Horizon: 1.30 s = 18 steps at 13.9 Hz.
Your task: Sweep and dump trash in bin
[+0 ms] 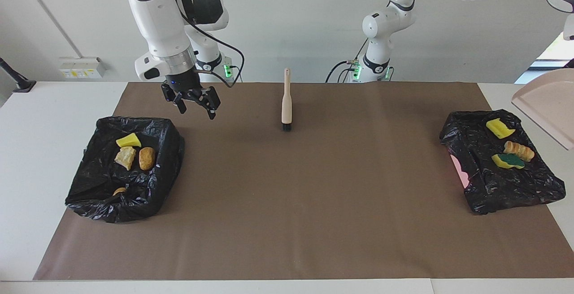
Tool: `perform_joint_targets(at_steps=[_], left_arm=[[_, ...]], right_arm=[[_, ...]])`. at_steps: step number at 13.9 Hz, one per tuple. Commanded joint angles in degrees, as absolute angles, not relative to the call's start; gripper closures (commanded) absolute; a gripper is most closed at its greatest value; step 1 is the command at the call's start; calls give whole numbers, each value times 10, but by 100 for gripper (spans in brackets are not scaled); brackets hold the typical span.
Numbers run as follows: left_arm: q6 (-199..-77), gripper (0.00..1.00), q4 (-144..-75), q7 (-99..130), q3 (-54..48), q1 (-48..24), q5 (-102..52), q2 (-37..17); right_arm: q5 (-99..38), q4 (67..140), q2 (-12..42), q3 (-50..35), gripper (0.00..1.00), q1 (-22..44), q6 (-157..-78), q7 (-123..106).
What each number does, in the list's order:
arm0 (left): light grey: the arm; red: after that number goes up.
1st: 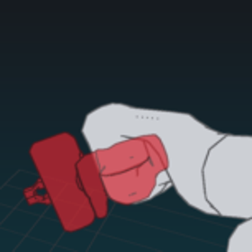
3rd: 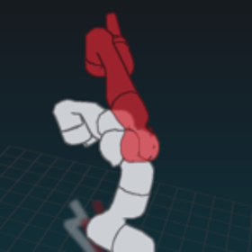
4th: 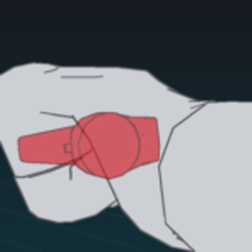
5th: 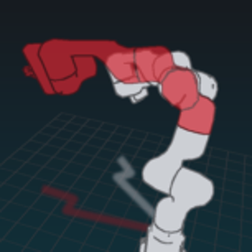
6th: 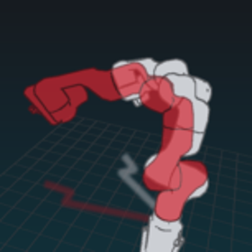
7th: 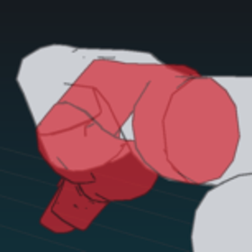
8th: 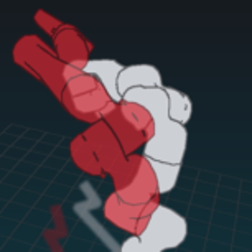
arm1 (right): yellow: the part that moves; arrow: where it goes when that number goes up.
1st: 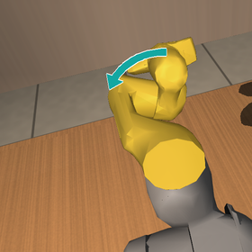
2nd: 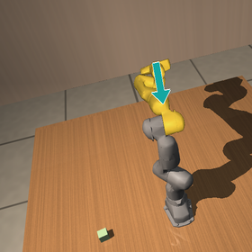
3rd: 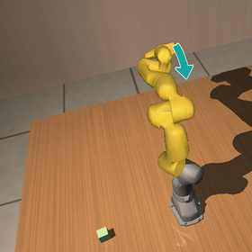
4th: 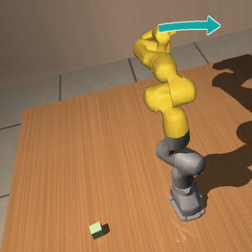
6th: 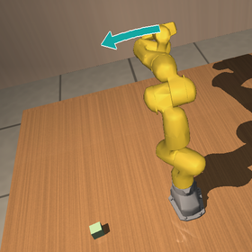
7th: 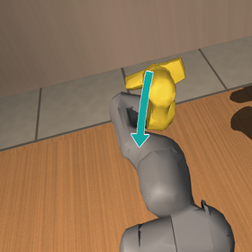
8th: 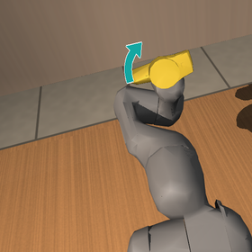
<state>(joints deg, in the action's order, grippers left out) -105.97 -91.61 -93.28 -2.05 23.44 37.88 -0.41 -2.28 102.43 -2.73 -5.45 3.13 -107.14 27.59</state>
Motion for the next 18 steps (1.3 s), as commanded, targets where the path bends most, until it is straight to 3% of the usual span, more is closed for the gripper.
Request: perform_joint_targets(at_steps=[1, 10, 18], left_arm=[[-1023, 100, -931, -887, -18, 227, 270, 3], [-959, 100, -1002, -388, -21, 18, 104, -3], [-1030, 100, -980, 29, -21, -188, -1, -70]], right_arm=[[-11, 1022, -52, -38, 0, 19, -1042, 254], [0, 915, -61, 66, 0, 18, -894, 49], [1, 945, -71, 66, 0, 25, -876, -17]])
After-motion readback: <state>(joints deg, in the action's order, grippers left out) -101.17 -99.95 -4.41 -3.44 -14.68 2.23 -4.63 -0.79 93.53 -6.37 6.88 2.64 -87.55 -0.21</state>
